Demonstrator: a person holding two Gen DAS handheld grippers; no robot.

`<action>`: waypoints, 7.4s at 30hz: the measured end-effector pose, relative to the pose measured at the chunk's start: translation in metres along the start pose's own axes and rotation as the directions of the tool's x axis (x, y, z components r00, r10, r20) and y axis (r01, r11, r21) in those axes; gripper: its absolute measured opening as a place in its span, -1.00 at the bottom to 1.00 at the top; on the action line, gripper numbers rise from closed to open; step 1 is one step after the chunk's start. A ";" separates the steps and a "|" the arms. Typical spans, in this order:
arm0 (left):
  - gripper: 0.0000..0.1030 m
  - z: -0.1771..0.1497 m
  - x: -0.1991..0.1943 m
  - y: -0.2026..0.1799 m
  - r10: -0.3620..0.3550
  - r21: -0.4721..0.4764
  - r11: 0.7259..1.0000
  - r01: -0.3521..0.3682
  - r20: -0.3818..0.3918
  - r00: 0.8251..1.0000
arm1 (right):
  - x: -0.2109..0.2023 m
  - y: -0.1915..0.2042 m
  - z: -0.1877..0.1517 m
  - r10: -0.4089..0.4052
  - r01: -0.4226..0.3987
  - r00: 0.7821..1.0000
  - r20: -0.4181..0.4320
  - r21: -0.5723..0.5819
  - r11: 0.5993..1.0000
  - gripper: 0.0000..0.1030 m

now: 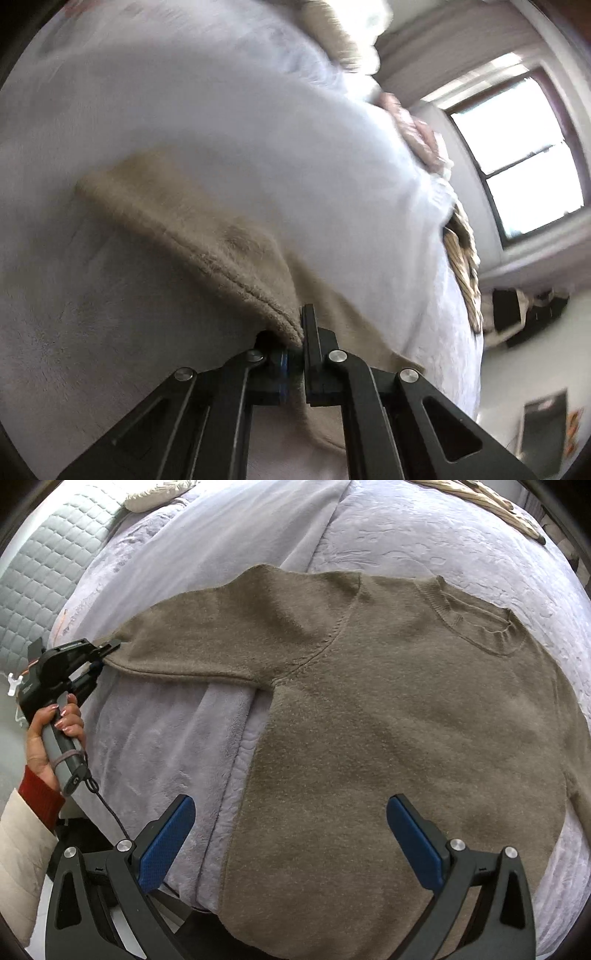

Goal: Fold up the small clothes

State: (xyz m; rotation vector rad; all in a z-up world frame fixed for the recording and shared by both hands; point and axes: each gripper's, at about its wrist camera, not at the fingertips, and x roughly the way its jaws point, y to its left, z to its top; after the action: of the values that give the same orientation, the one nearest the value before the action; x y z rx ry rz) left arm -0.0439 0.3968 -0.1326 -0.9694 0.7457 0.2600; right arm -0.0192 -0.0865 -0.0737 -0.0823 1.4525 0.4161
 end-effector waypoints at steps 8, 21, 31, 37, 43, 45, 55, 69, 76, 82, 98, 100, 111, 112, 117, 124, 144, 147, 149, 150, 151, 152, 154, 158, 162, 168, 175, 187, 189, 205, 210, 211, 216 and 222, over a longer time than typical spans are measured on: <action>-0.88 -0.030 -0.011 -0.147 -0.150 0.310 0.937 0.158 -0.050 0.987 | -0.022 -0.038 -0.008 0.013 -0.019 0.998 0.060 0.086 0.996 1.00; -0.87 -0.245 0.107 -0.356 -0.077 0.643 0.682 0.349 -0.411 0.909 | -0.053 -0.173 -0.071 -0.057 0.010 0.992 0.111 0.379 0.925 1.00; 0.81 -0.306 0.121 -0.336 0.154 0.821 0.550 0.152 -0.278 0.948 | -0.039 -0.240 -0.102 -0.100 0.060 0.994 0.053 0.509 0.859 1.00; 0.81 -0.245 0.086 -0.303 0.134 0.786 0.613 0.087 -0.212 0.968 | -0.042 -0.240 -0.061 -0.147 0.094 0.985 0.094 0.423 0.901 1.00; 0.81 -0.174 0.099 -0.240 0.314 0.728 0.674 -0.122 -0.133 0.940 | -0.016 -0.178 0.030 -0.280 0.275 0.942 0.187 0.053 0.960 1.00; 0.81 -0.162 0.108 -0.225 0.341 0.703 0.694 -0.159 -0.126 0.932 | 0.003 -0.157 0.049 -0.338 0.360 0.917 0.210 -0.076 0.930 0.99; 0.81 -0.166 0.140 -0.203 0.439 0.722 0.647 -0.246 -0.089 0.894 | 0.016 -0.209 0.092 -0.198 0.164 0.945 0.262 0.144 0.976 -0.74; 0.81 -0.171 0.148 -0.221 0.443 0.742 0.623 -0.249 -0.072 0.893 | 0.027 -0.353 0.030 0.166 -0.463 0.871 0.463 0.659 0.593 -0.74; 0.81 -0.176 0.158 -0.206 0.505 0.767 0.580 -0.273 -0.075 0.860 | 0.033 -0.364 0.006 0.095 -0.351 0.921 0.379 0.697 0.625 -0.85; 0.81 -0.180 0.140 -0.220 0.509 0.788 0.562 -0.252 -0.089 0.856 | 0.015 -0.363 -0.006 0.120 -0.350 0.924 0.364 0.670 0.655 -0.79; 0.81 -0.321 0.143 -0.326 0.406 0.820 0.572 0.026 -0.310 0.860 | -0.025 -0.416 -0.117 0.166 -0.500 0.860 0.483 0.730 0.466 -0.02; 0.81 -0.333 0.148 -0.338 0.392 0.806 0.591 0.036 -0.325 0.861 | -0.027 -0.415 -0.101 0.181 -0.532 0.837 0.516 0.692 0.488 -0.02; 0.81 -0.345 0.163 -0.348 0.432 0.825 0.566 0.003 -0.300 0.851 | 0.033 -0.420 -0.016 0.244 -0.593 0.802 0.545 0.677 0.436 -0.87; 0.81 -0.345 0.161 -0.349 0.418 0.827 0.562 0.006 -0.290 0.861 | 0.030 -0.419 -0.018 0.248 -0.605 0.792 0.557 0.668 0.434 -0.87; 0.81 -0.350 0.161 -0.355 0.384 0.829 0.558 -0.014 -0.243 0.891 | 0.016 -0.413 -0.028 0.238 -0.574 0.810 0.536 0.643 0.507 -0.87; 0.81 -0.379 0.178 -0.345 0.457 0.903 0.428 -0.030 -0.188 0.869 | 0.023 -0.423 -0.035 0.255 -0.553 0.830 0.496 0.674 0.490 -0.69; 0.81 -0.440 0.179 -0.409 0.374 0.883 0.459 0.099 -0.293 0.880 | -0.078 -0.576 -0.272 -0.320 -0.657 0.707 0.631 0.753 0.033 -0.18; 0.81 -0.460 0.187 -0.412 0.415 0.897 0.429 0.108 -0.302 0.858 | -0.067 -0.593 -0.268 -0.290 -0.730 0.658 0.695 0.683 -0.019 -0.56; 0.81 -0.458 0.183 -0.411 0.403 0.894 0.433 0.119 -0.309 0.861 | -0.062 -0.595 -0.265 -0.261 -0.800 0.589 0.765 0.598 -0.054 -0.87; 0.81 -0.456 0.182 -0.410 0.399 0.891 0.438 0.125 -0.317 0.861 | -0.064 -0.592 -0.260 -0.253 -0.827 0.553 0.794 0.560 -0.049 -0.87; 0.81 -0.451 0.178 -0.408 0.397 0.885 0.447 0.130 -0.326 0.858 | -0.067 -0.589 -0.251 -0.231 -0.850 0.516 0.825 0.526 -0.024 -0.88; 0.81 -0.445 0.175 -0.406 0.393 0.878 0.459 0.135 -0.337 0.856 | -0.070 -0.586 -0.240 -0.202 -0.867 0.488 0.849 0.499 0.004 -0.88; 0.81 -0.431 0.166 -0.401 0.382 0.870 0.473 0.138 -0.344 0.858 | -0.080 -0.576 -0.212 -0.119 -0.894 0.432 0.894 0.442 0.074 -0.88; 0.81 -0.391 0.144 -0.388 0.351 0.859 0.499 0.116 -0.322 0.879 | -0.098 -0.551 -0.140 0.041 -0.905 0.387 0.921 0.371 0.211 -0.87; 0.81 -0.343 0.130 -0.364 0.340 0.844 0.533 0.062 -0.280 0.898 | -0.103 -0.497 -0.043 0.234 -0.848 0.455 0.859 0.337 0.409 -0.87; 0.81 -0.286 0.116 -0.315 0.366 0.822 0.568 -0.043 -0.206 0.908 | -0.048 -0.375 0.062 0.431 -0.716 0.649 0.627 0.310 0.625 -0.86; 0.81 -0.259 0.111 -0.261 0.374 0.756 0.652 -0.059 -0.253 0.892 | 0.059 -0.263 0.094 0.296 -0.352 0.932 0.210 0.324 0.878 -0.78; 0.81 -0.226 0.101 -0.254 0.144 0.579 0.803 0.143 -0.422 0.895 | 0.030 -0.283 0.076 0.362 -0.554 0.815 0.452 0.425 0.716 -0.52; 0.81 -0.214 0.103 -0.252 0.109 0.534 0.832 0.152 -0.426 0.898 | 0.040 -0.248 0.080 0.491 -0.612 0.783 0.382 0.328 0.720 -0.52; 0.80 -0.240 0.150 -0.253 0.117 0.444 0.878 0.179 -0.561 0.819 | 0.028 -0.310 -0.026 0.345 -0.471 0.881 0.323 0.540 0.698 -0.22; -0.86 -0.243 0.161 -0.254 0.133 0.402 0.905 0.141 -0.582 0.802 | 0.017 -0.371 -0.071 0.212 -0.505 0.859 0.465 0.707 0.495 -0.22; -0.86 -0.242 0.157 -0.256 0.122 0.406 0.902 0.147 -0.565 0.816 | 0.020 -0.379 -0.077 0.194 -0.530 0.844 0.499 0.725 0.440 -0.22; -0.86 -0.236 0.118 -0.269 0.073 0.492 0.846 0.205 -0.488 0.870 | 0.029 -0.395 -0.078 0.173 -0.624 0.780 0.602 0.724 0.293 -0.85; -0.86 -0.247 0.126 -0.238 0.164 0.540 0.828 0.153 -0.494 0.854 | 0.027 -0.385 -0.046 0.188 -0.493 0.861 0.472 0.687 0.533 -0.85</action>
State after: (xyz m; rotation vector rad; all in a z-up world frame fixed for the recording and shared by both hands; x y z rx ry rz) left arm 0.0577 0.0462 -0.1485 -0.4531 1.2446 -0.2401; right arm 0.0638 -0.4507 -0.1811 0.9994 1.1731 0.0504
